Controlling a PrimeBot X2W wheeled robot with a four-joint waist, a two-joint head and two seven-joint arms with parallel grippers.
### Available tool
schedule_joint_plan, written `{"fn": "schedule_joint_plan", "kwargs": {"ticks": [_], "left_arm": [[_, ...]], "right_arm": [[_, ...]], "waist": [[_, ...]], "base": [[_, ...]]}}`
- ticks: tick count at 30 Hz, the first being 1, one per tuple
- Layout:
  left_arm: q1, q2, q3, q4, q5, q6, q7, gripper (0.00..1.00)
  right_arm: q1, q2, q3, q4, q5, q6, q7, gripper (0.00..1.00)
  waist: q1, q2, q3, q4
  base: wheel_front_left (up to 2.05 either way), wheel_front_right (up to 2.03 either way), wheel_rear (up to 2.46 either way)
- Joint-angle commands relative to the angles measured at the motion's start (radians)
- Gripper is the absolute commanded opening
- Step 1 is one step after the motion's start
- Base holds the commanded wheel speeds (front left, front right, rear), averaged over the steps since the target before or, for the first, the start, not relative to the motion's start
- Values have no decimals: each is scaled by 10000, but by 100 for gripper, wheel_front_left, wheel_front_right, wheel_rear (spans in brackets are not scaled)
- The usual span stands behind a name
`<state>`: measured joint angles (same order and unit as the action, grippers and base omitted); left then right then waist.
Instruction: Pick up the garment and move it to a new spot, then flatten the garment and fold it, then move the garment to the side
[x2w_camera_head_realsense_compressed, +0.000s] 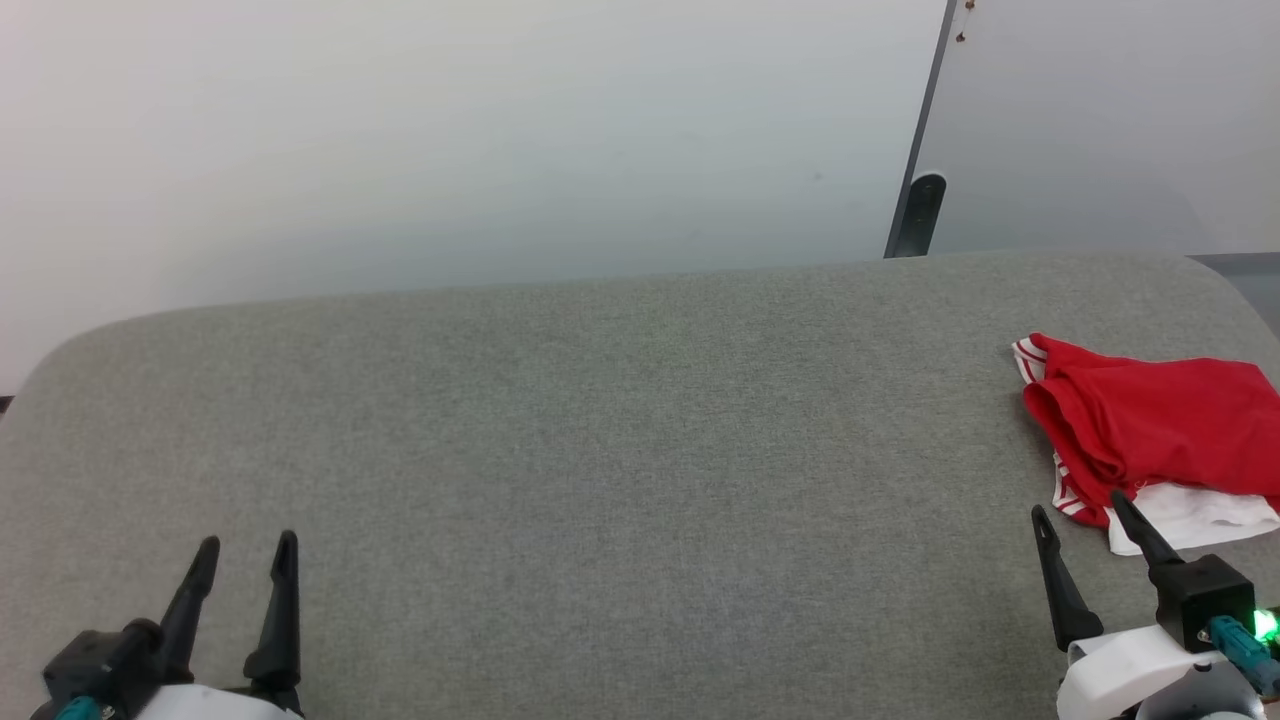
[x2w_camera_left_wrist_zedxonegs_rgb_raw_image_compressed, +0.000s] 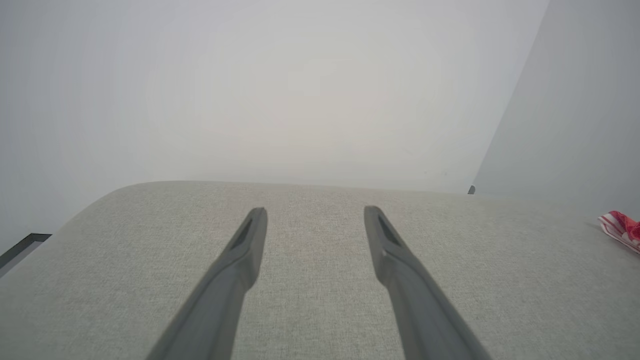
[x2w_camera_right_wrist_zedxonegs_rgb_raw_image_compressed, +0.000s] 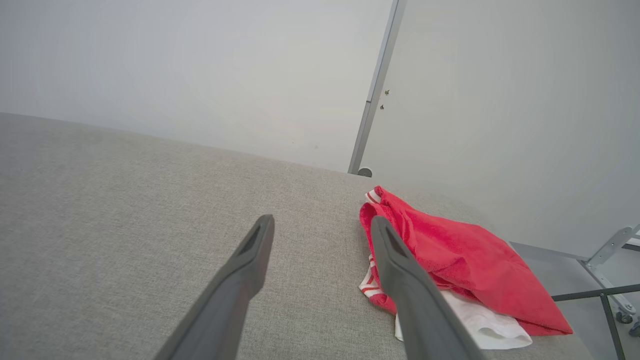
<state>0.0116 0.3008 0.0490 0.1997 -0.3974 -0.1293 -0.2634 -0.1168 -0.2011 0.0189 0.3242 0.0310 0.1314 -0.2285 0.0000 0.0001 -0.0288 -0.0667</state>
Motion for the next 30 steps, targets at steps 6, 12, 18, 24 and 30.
{"fn": "schedule_joint_plan", "kwargs": {"ticks": [6,12,18,24,30], "left_arm": [[142,41,15,28,-193,-21,-3,100],[171,1,-31,48,-299,-21,-3,100],[233,14,-23,86,-282,-21,-3,100],[231,-215,-149,386,-263,2,18,0],[314,-486,-152,590,-721,1,170,0]], "right_arm": [[243,29,-136,-307,-121,-16,31,100],[309,59,-194,-449,-144,-16,66,100],[287,82,-232,-551,-170,-16,138,100],[348,191,-150,-261,-88,0,210,0],[466,318,-248,-5,503,0,437,0]], "waist": [[0,-1,7,-23],[0,-1,10,19],[0,-1,12,57],[0,-1,13,68],[0,-1,20,82]], "base": [[0,0,0],[0,0,0],[0,0,0],[0,0,0],[0,0,0]]}}
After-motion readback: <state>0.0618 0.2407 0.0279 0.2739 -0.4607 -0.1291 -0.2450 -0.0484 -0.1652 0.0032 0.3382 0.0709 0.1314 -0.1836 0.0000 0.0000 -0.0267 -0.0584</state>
